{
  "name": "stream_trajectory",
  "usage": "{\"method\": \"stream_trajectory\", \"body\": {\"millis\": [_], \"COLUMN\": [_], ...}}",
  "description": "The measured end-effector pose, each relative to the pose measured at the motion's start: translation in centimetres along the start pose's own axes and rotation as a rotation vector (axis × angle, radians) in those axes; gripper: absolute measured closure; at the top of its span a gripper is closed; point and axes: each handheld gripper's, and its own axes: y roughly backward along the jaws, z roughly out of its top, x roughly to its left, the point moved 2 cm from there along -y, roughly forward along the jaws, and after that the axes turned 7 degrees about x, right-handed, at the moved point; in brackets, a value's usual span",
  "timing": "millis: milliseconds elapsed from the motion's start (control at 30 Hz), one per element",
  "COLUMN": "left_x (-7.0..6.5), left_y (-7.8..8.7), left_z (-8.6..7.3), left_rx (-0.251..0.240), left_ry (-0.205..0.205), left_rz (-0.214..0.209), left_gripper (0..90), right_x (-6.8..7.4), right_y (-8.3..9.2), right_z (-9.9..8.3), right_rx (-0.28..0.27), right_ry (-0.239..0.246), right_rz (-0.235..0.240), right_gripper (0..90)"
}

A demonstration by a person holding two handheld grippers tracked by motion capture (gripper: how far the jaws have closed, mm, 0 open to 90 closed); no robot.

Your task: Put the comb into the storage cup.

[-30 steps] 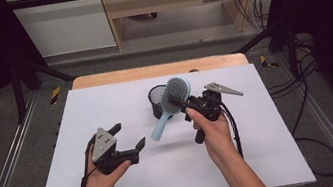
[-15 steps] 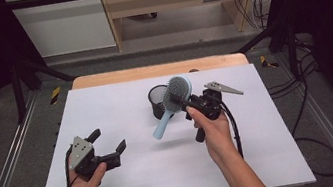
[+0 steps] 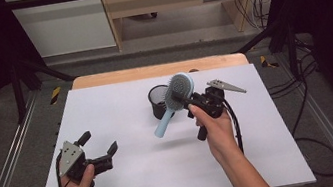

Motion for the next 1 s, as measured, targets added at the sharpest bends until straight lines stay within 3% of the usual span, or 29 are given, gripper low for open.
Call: {"method": "stream_trajectory", "body": {"millis": [200, 300, 467, 600, 767, 1000], "left_x": [0.2, 0.6, 1.0, 1.2, 1.5, 2.2], "left_y": [0.3, 0.3, 0.5, 0.7, 0.8, 1.0], "left_z": [-0.7, -1.1, -2.1, -2.4, -2.5, -2.7], "left_rx": [0.019, 0.009, 0.009, -0.001, -0.001, -0.013], "left_ry": [-0.017, -0.006, -0.013, 0.009, 0.008, 0.029], "left_rz": [-0.002, -0.004, 0.023, 0.033, 0.05, 0.061], "left_gripper": [2.2, 2.2, 2.3, 2.3, 2.3, 2.3], "right_x": [0.3, 0.6, 0.8, 1.4, 2.1, 1.9], "right_y": [0.2, 0.1, -0.2, -0.6, -1.2, -2.4], "right_z": [0.6, 0.8, 1.3, 2.4, 4.0, 5.9], "right_rx": [0.001, 0.004, 0.002, -0.009, -0.034, -0.066], "right_ry": [0.015, 0.027, 0.032, 0.033, 0.037, 0.021], "right_rz": [-0.001, -0.001, -0.004, 0.006, 0.027, 0.032], "right_gripper": [53.6, 53.7, 53.7, 53.6, 53.6, 53.5]}}
